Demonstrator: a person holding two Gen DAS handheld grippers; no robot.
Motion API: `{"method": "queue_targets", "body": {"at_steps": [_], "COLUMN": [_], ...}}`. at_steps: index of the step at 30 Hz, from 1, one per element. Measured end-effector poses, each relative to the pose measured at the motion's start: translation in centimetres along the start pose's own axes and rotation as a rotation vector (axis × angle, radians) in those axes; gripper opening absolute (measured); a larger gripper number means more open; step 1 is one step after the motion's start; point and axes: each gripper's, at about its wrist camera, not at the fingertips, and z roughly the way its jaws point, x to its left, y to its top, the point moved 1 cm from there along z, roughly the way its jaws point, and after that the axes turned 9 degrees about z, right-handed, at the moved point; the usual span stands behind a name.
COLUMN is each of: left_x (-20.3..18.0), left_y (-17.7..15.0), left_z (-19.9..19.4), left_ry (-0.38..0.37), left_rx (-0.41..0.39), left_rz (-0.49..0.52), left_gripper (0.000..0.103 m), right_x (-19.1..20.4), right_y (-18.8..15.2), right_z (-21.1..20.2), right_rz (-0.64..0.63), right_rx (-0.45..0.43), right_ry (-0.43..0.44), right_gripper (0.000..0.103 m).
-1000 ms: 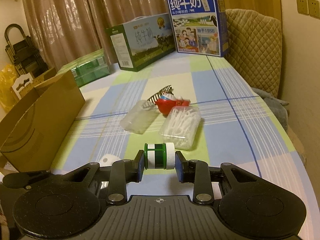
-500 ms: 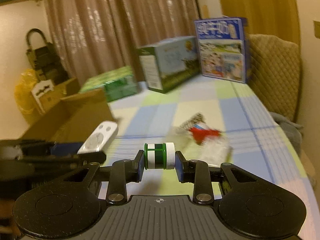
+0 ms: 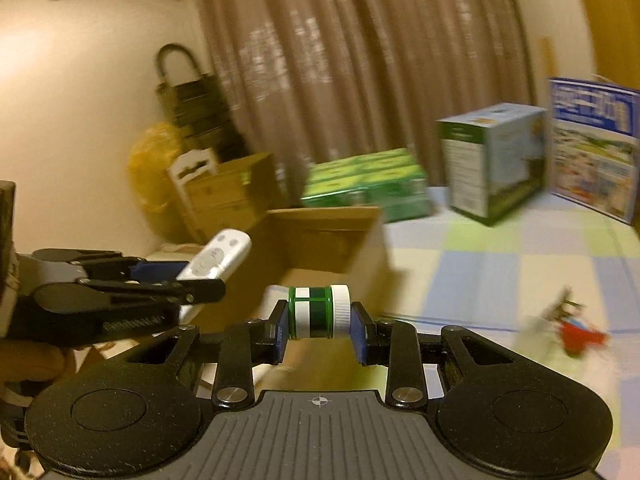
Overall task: Organize rigid objects
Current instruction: 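Carry the remote into the cardboard box and open the left tool while the right tool carries the spool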
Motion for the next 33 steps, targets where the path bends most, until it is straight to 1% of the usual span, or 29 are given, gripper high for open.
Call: {"method": "queue_targets", "body": {"at_steps": [4,7,13,18,25,33], "left_x": [2.6,3.7,4.8,5.4,5.5,5.7], "left_y": [-1.8,-3.2,-5.1,-5.7,-5.6,-5.2], "left_z": [0.4,0.9,1.8,2.6,3.2,2.9], "left_ry": [0.012,0.011,-0.008,-0.023,-0.030,-0.013], "left_rx": [0.042,0.062,0.085,0.096,0.104,0.086], "left_rz": [-0.028,-0.049,-0.085,-0.107,-0.117,-0.121], "left_gripper": [0.035,0.035,0.035,0.035,0.035,0.035], "right_x": [2.0,2.9,3.1,3.0,3.1,3.3], "right_y": [0.0,-0.2,-1.2,-2.2,-2.8,-2.8], "right_z": [3.1,5.2,7.9,8.8,9.5,9.5], "right_rz": [-0.015,-0.033,-0.057,-0.062,-0.067,-0.064], "right_rx": [0.045,0.081,0.145,0.167,0.186,0.186], "right_ry": [0.032,0.037,0.027,0.021,0.018,0.016], "right_gripper": [0.028,0.028,0.028,0.028,0.028,0.028]}}
